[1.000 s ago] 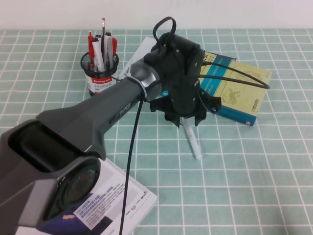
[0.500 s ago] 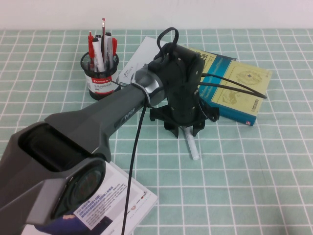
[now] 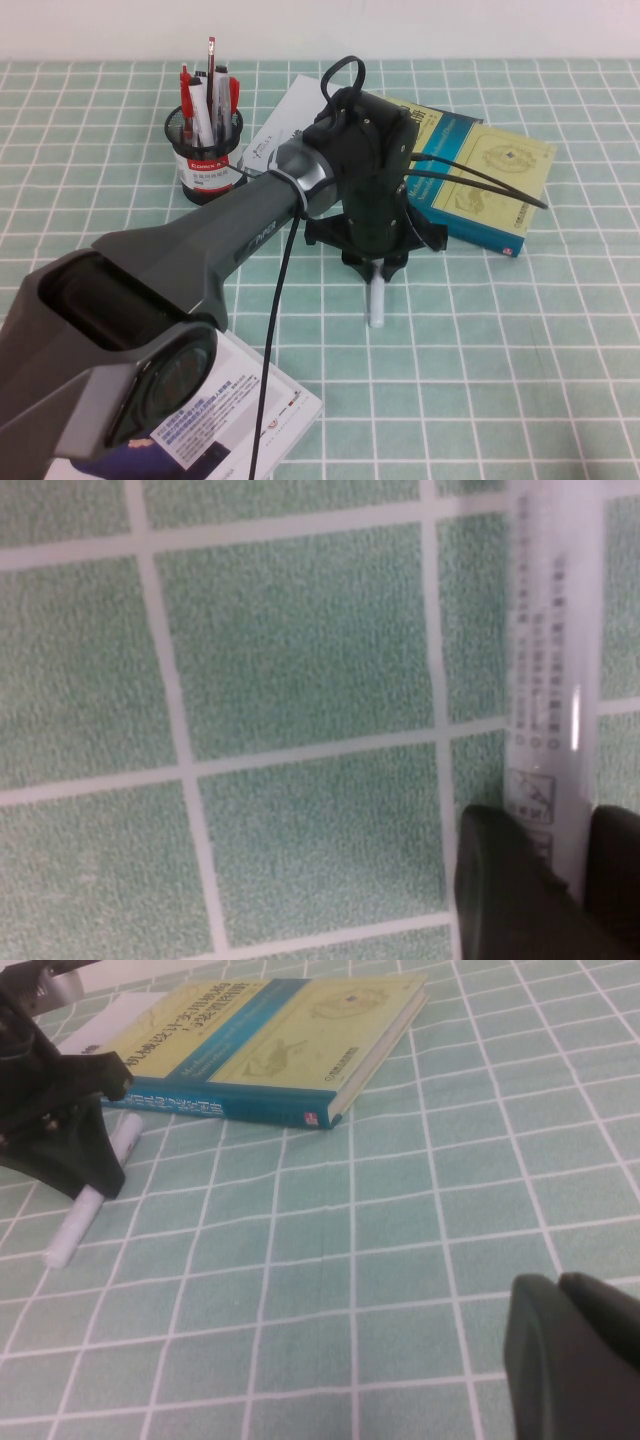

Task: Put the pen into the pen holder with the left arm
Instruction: Pick up the pen on the table

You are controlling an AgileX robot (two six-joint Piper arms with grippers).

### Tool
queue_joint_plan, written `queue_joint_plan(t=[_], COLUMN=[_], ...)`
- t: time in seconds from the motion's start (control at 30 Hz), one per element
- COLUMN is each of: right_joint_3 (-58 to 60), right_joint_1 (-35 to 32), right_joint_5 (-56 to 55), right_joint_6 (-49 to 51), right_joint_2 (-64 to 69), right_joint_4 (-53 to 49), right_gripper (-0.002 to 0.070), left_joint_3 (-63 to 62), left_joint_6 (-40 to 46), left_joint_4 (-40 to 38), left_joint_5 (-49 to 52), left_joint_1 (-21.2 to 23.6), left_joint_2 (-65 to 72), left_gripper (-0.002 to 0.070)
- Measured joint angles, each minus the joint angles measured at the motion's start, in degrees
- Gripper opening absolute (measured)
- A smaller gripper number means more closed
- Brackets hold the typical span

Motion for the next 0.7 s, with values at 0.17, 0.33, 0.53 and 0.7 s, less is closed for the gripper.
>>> queue_joint_plan(t=[0.17,0.33,0.53,0.7], right_joint_3=[0.0,0.0,0.0,0.0], right_joint_1=[0.0,0.0,0.0,0.0], right_joint_5=[0.0,0.0,0.0,0.0], right_joint_6=[0.0,0.0,0.0,0.0], right_joint_2=[0.0,0.0,0.0,0.0], right_joint_4=[0.0,0.0,0.0,0.0], right_gripper=[-0.0020,-0.0020,-0.0020,-0.0020], left_joint_3=[-0.1,-0.1,-0.1,-0.1], left_joint_6=[3.9,7.0,11.3,13.2], left_joint_4=[-0.1,-0.2,-0.2,2.9], left_joint_5=[0.6,0.7,1.0,1.2], left_joint_1=[0.0,0.0,0.0,-0.9], left_joint_2=[0.1,0.1,-1.5,-6.2], left_gripper=[0.0132,0.0107,0.0107,0.0107])
